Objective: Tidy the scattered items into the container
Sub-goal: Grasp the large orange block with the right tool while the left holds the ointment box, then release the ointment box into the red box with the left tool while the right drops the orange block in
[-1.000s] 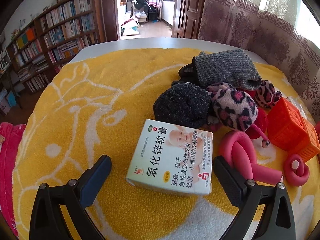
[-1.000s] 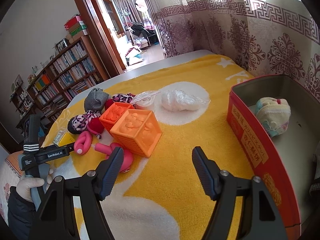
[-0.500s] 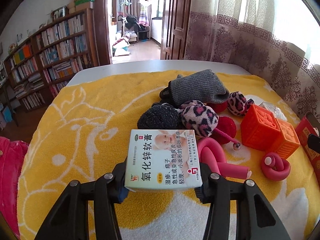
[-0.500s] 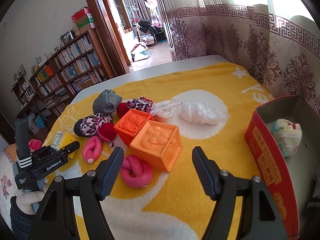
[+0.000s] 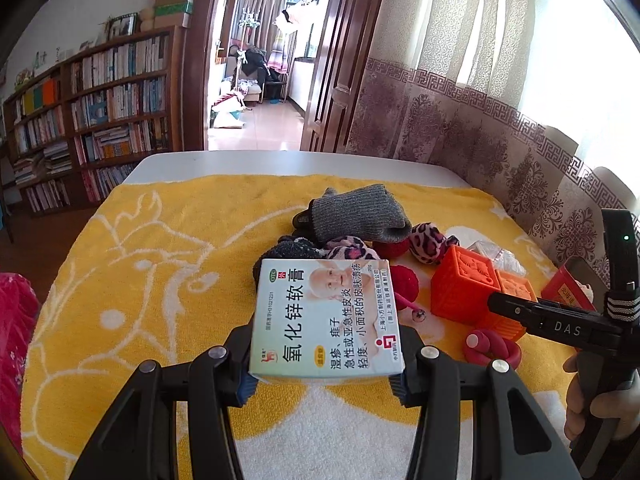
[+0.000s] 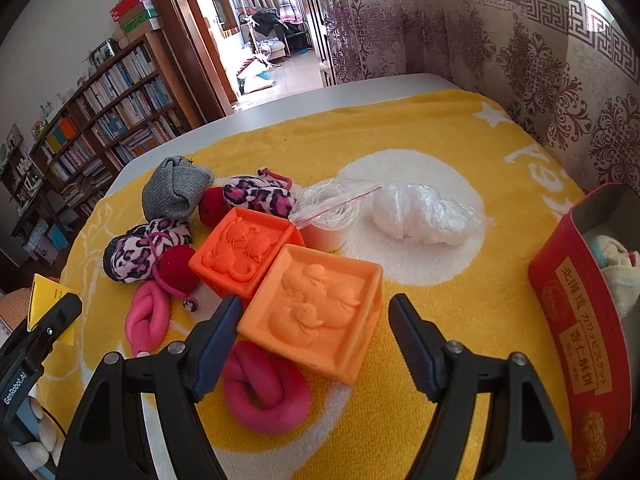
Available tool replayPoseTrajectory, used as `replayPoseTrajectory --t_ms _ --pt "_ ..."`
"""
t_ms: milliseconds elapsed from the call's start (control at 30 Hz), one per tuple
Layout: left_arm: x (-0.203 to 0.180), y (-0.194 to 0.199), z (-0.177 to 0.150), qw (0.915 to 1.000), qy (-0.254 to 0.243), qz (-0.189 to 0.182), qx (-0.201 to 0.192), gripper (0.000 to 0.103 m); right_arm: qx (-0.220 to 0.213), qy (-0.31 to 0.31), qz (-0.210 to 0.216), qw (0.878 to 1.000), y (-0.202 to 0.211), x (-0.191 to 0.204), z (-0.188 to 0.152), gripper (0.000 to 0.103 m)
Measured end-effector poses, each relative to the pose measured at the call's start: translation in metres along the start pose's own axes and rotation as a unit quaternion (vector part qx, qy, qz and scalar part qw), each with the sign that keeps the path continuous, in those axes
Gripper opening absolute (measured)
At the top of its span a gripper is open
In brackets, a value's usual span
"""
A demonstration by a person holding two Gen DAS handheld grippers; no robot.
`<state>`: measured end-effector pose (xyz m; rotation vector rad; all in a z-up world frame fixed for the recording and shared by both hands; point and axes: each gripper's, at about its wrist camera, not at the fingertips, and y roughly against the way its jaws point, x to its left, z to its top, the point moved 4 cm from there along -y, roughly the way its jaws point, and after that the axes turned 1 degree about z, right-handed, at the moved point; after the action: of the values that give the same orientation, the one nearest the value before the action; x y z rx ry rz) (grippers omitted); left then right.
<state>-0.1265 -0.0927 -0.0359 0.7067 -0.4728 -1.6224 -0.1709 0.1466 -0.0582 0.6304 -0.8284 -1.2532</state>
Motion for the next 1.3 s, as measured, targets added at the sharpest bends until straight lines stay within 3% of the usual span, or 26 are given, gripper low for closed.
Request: replayPoseTrajectory --t_ms 167,233,433,833,1067,1300 --pt "-0.004 -0.001 -0.002 1.0000 -0.005 -0.004 0.003 0.052 0.001 0.001 -0.001 1.000 -0.004 0.000 -0.002 0.078" --pt "-0.004 -0.002 -0.003 1.0000 -0.003 -0.005 0.006 0.052 -0.003 0.007 0.006 1.000 0.000 0.001 -0.002 0.068" --pt "-0.005 -0.004 -0.005 0.9999 -0.002 -0.008 0.010 0.052 -0.017 0.009 0.013 1.000 0.010 -0.002 -0.008 0.066" --pt "-0.019 0.001 -0.004 0.9997 -0.008 -0.022 0.008 0.052 -0.100 -0.035 0.034 0.994 0.091 -0.044 -0.012 0.066" --pt "-0.055 0.010 -0.007 0.9984 -0.024 -0.051 0.009 0.052 -0.150 -0.064 0.005 0.987 0.139 -0.092 -0.014 0.066" --pt "-0.117 0.014 -0.006 0.9936 -0.063 -0.093 0.013 0.052 -0.176 -0.096 -0.034 0.979 0.174 -0.150 -0.028 0.066"
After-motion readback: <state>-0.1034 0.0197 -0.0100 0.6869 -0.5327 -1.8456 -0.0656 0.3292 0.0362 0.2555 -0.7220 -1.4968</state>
